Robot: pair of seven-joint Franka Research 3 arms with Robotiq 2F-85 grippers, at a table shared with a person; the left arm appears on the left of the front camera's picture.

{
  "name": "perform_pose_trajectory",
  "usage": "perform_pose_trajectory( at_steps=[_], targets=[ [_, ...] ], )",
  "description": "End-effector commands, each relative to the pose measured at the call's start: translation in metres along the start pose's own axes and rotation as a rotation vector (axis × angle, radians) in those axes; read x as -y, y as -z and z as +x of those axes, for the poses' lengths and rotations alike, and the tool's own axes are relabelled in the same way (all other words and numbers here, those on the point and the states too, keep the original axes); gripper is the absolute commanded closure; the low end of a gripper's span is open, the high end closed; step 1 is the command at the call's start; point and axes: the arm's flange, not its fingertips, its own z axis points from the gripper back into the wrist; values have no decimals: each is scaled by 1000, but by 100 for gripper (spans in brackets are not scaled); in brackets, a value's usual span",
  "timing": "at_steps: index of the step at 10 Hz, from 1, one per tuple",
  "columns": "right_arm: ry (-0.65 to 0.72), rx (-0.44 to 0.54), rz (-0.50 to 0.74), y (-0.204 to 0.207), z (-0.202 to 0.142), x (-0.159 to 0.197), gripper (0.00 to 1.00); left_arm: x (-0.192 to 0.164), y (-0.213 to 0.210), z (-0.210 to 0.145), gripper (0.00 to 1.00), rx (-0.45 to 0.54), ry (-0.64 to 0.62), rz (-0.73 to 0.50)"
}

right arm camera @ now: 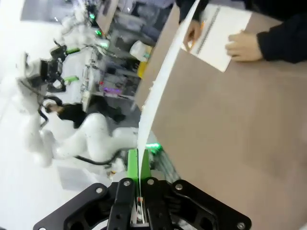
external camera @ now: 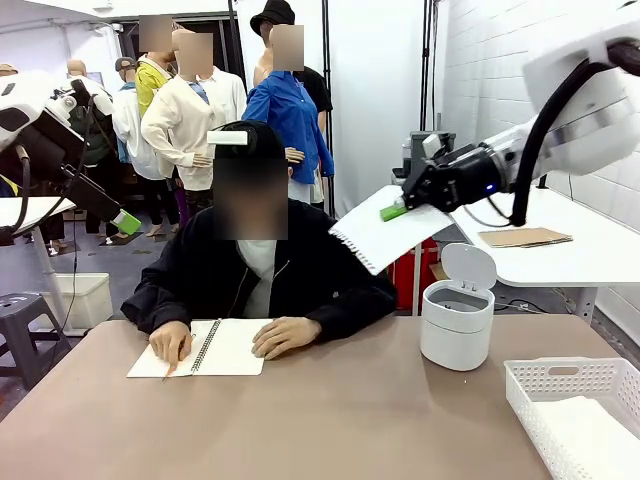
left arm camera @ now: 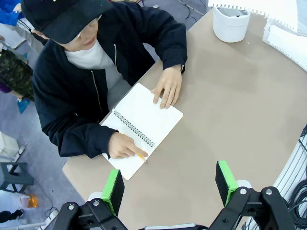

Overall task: Sort the paper based on its condition.
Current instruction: If a person hands you a paper, place it in the Organizing basket , and if it's crumpled, put it in the Trash can.

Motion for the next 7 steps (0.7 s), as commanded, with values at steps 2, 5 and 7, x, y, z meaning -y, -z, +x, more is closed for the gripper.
perform_pose_trajectory(
  at_steps=[2, 5, 7],
  targets=[
    [-149, -40, -134, -46, -14, -5, 100, 1, 0, -1, 0, -9, -2, 7],
    [-201, -18, -386, -86, -44, 6, 100, 1, 0, -1, 0, -9, -2, 7],
    [-206, 13, -521, -107, -72, 25, 100, 1, 0, -1, 0, -9, -2, 7]
  ],
)
